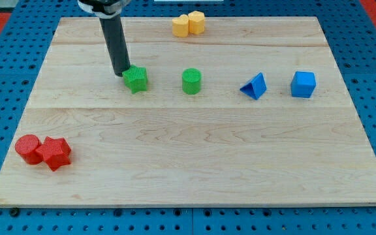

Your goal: Move your arm to red star

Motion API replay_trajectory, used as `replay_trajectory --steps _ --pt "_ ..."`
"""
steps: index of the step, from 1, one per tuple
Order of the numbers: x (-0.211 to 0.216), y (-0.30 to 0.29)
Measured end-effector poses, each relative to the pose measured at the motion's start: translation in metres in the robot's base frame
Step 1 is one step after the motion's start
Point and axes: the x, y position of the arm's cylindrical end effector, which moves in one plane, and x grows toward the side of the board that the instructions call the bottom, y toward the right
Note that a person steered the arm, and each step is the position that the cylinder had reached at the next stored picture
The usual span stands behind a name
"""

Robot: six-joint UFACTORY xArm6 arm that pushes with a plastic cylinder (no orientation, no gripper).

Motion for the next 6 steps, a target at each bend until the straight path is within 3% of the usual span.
replay_trajectory --steps 1,2,3,4,5,6 --pt "0.011 -0.018" --pt "0.085 0.012" --pt "0.162 0.004" --pt "0.209 -0.024" --pt "0.211 -0.07" --pt "0.197 -0.078"
